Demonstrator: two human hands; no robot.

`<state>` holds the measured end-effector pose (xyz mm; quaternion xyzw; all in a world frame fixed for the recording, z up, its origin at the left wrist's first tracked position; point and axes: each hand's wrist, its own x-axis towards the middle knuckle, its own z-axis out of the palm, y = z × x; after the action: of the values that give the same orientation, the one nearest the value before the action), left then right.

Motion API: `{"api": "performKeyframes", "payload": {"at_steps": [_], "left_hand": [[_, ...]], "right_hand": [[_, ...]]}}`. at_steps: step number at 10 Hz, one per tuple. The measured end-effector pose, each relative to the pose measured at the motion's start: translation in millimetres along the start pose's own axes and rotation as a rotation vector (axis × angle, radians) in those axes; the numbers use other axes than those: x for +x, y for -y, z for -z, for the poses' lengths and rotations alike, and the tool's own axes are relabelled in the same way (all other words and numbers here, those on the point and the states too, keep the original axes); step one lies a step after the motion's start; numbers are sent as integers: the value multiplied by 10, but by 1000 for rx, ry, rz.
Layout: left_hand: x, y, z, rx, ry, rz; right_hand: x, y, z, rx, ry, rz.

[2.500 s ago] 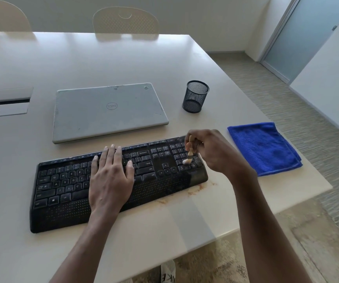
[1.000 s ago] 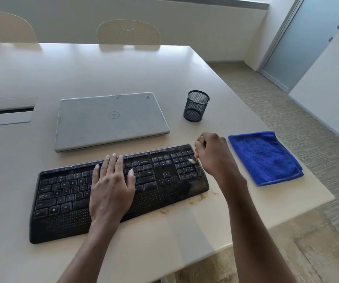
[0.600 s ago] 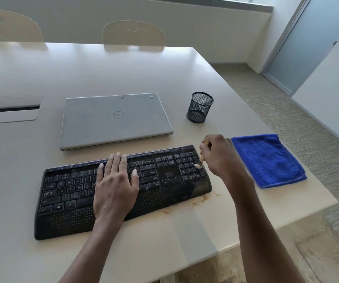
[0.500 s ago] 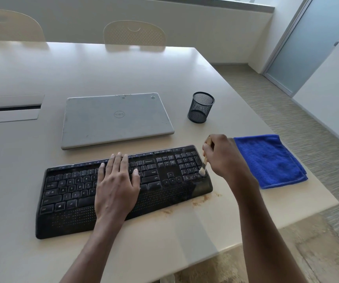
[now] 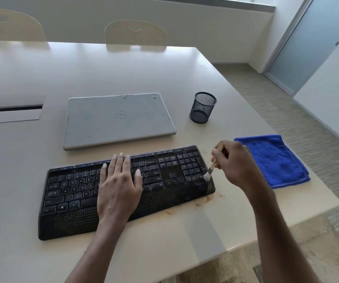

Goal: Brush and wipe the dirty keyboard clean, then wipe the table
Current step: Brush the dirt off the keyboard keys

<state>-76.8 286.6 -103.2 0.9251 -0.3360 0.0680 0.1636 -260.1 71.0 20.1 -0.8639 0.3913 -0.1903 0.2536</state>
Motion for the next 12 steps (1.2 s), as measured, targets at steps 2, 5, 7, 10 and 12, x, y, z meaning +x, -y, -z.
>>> {"api": "performKeyframes", "payload": {"at_steps": [2, 5, 7, 10, 12], "left_hand": [[-2, 16, 12, 5, 10, -2], [-3, 15, 1, 7, 3, -7], [-8, 14, 2, 5, 4, -11], [-2, 9, 2, 3, 6, -4], [-1, -3, 13, -7, -4, -4]], "right_hand": [[100, -164, -113, 244, -213, -82], [3, -314, 7, 166, -163, -48], [-16, -336, -62, 193, -88, -73], [337, -45, -128, 213, -228, 49], [338, -65, -207, 160, -116, 8]]}}
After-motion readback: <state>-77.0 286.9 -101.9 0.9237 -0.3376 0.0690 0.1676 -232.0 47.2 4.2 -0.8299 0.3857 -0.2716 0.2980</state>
